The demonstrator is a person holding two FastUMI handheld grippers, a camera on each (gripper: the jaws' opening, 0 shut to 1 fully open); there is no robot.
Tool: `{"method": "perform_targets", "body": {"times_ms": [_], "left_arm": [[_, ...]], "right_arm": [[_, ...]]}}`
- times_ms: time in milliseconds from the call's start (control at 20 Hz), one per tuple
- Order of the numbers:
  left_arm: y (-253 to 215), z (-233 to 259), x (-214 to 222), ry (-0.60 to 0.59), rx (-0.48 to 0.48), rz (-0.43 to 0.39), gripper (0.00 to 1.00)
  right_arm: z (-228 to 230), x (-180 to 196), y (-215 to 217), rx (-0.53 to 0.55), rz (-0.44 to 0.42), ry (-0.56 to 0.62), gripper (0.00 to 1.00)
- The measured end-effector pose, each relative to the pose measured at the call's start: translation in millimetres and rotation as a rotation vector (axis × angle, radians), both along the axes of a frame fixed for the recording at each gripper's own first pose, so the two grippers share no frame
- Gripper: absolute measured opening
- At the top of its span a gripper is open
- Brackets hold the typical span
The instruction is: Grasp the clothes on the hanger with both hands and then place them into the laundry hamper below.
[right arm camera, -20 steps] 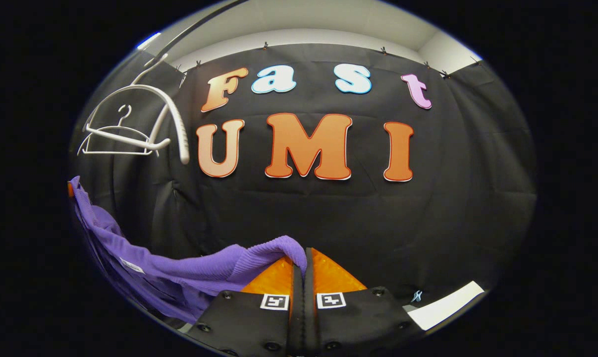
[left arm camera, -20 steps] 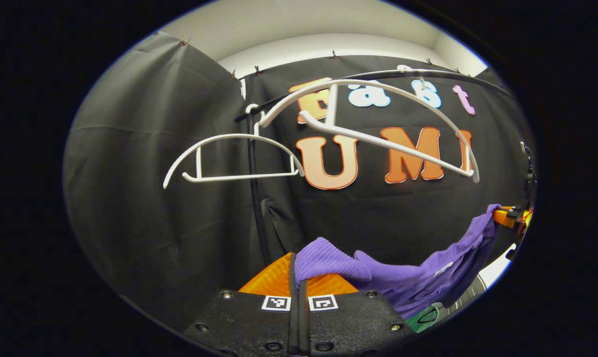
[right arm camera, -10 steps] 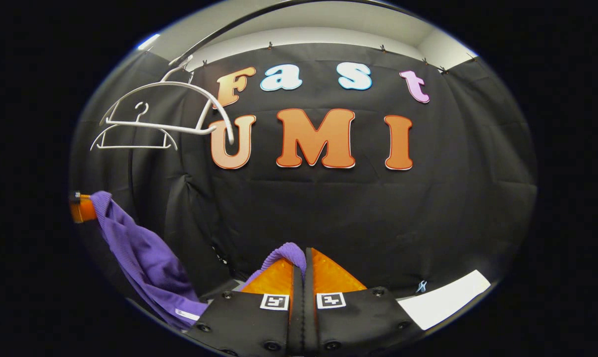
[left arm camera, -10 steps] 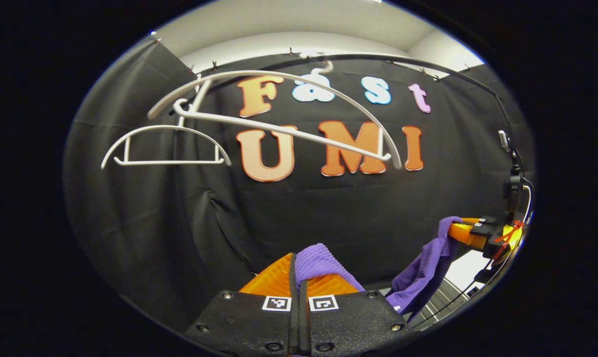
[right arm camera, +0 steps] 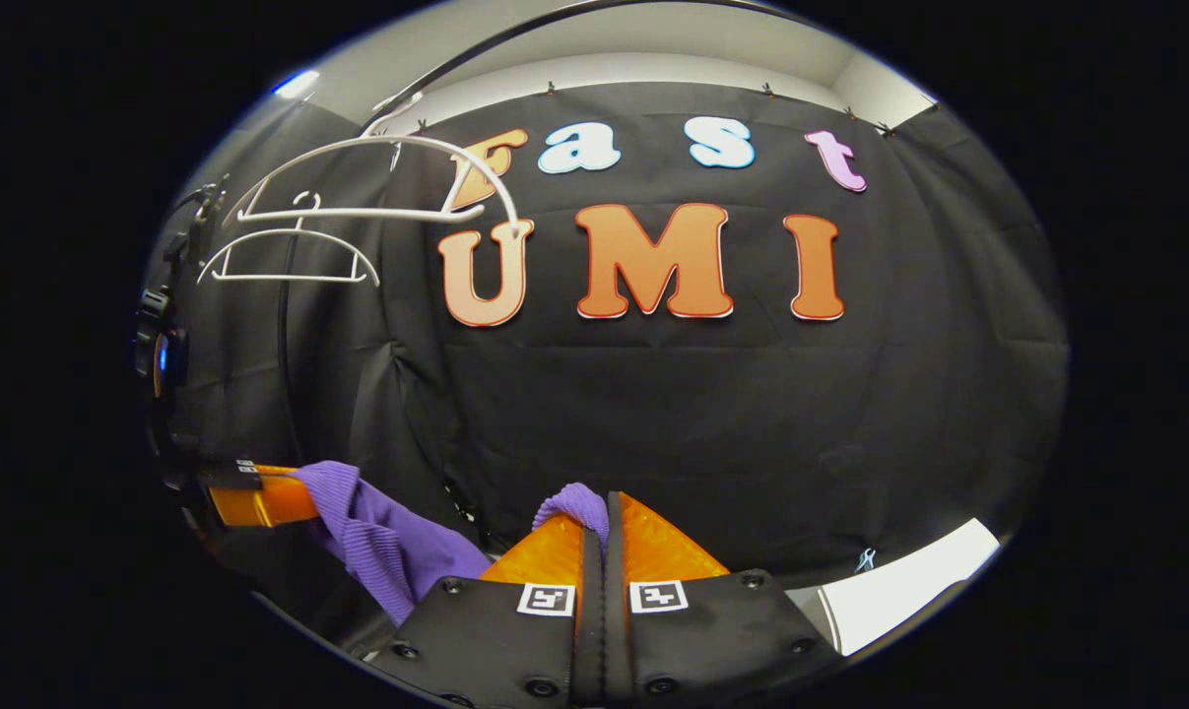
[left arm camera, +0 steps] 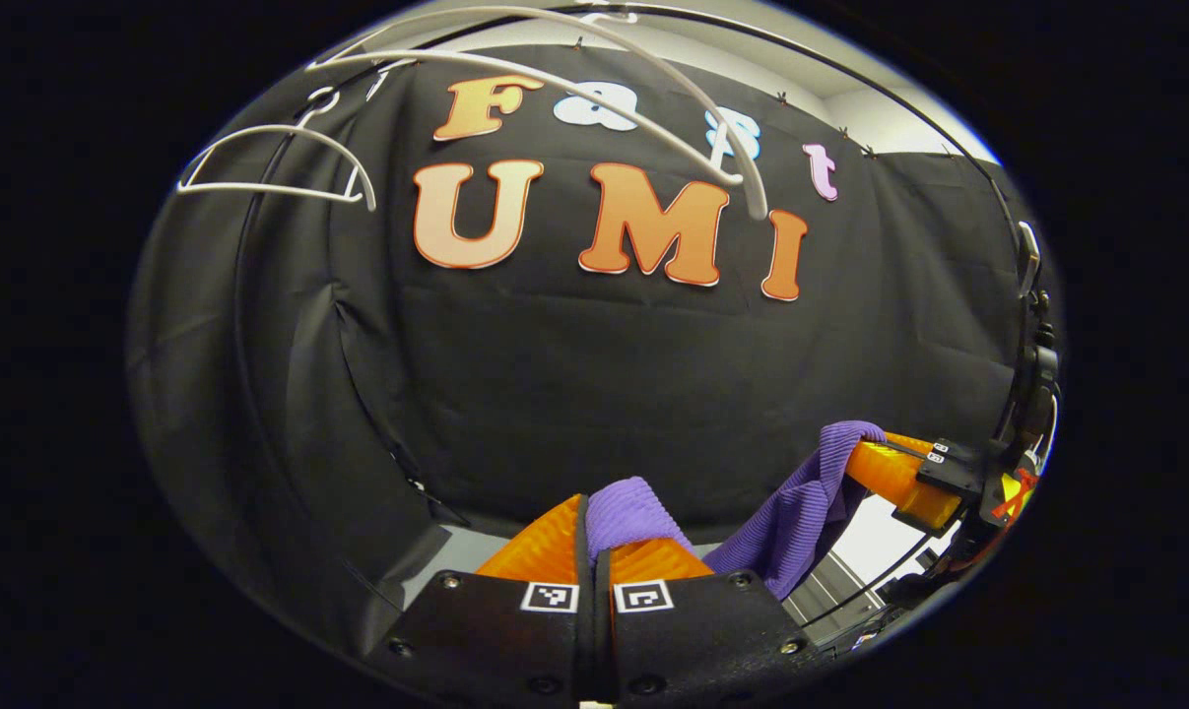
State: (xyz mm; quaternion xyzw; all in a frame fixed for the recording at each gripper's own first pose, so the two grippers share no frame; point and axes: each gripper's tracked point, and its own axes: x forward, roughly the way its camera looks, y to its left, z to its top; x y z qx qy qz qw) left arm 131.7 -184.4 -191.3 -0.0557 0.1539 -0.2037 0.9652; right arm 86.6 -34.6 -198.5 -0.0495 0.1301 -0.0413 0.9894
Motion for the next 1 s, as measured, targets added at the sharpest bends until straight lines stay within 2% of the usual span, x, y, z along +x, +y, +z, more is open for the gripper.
{"method": "perform_targets", "body": {"times_ms": [150, 350, 550, 1000], "left_arm": [[-13.5, -27.6, 8.2, 0.028, -0.017, -0.017, 0.0], [-31.1, -74.0, 14.3, 0.061, 0.007, -0.03, 0.0], [-46.5, -131.1, 15.5, 0.155, 0.033, -0.041, 0.0], [-59.5, -253.0, 5.0, 0.338, 0.028, 0.005, 0.01]], "right_arm": [[-29.9, 3.2, 7.1, 0.009, 0.006, 0.024, 0.07], [-85.3, 1.0, 9.1, 0.026, -0.001, 0.084, 0.07], [-149.0, -7.0, -2.8, 0.023, -0.021, 0.164, 0.07], [-260.7, -35.8, -26.8, 0.094, -0.073, 0.301, 0.07]]}}
